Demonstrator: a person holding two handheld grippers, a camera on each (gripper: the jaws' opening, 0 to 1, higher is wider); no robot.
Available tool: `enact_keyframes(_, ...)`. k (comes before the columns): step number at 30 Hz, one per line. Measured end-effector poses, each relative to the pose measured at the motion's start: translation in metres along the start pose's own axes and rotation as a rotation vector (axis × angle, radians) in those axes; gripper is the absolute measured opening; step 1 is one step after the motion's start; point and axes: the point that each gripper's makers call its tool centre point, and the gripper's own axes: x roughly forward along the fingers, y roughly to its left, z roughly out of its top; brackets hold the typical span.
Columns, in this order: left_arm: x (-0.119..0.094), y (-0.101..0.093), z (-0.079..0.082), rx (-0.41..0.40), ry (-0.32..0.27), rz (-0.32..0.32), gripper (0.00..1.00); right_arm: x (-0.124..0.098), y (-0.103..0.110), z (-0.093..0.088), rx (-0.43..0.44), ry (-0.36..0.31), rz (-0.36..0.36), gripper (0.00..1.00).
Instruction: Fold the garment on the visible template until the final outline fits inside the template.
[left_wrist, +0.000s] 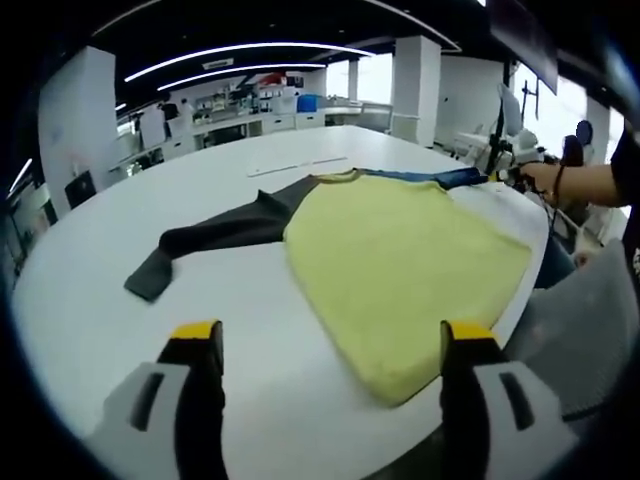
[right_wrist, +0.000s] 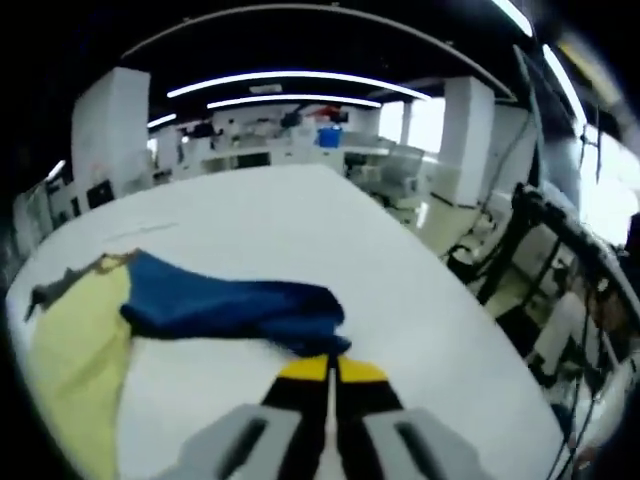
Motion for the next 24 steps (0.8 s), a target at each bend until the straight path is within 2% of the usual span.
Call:
enact_keyframes(10, 0.002, -0.007, 0.004, 0.007, -0.004, -0.021, 0.87, -0.024, -0.022, 0.036, -0.045, -0.057, -0.013, 0.00)
enact_keyframes(16, 0.004, -0.009, 0.005, 0.012, -0.007, -0.029, 0.88, -0.013, -0.033, 0.027, -0.031, -0.019, -0.019, 0.00)
enact_keyframes(20, 0.002, -0.007, 0.005, 0.012, -0.008, -0.028, 0.88, -0.005, -0.051, 0.023, -0.051, 0.011, -0.035, 0.00)
enact_keyframes(24, 0.002, -0.006, 0.002, 0.011, -0.002, -0.027, 0.88, 0.003, -0.062, 0.028, -0.063, 0.036, -0.042, 0.00)
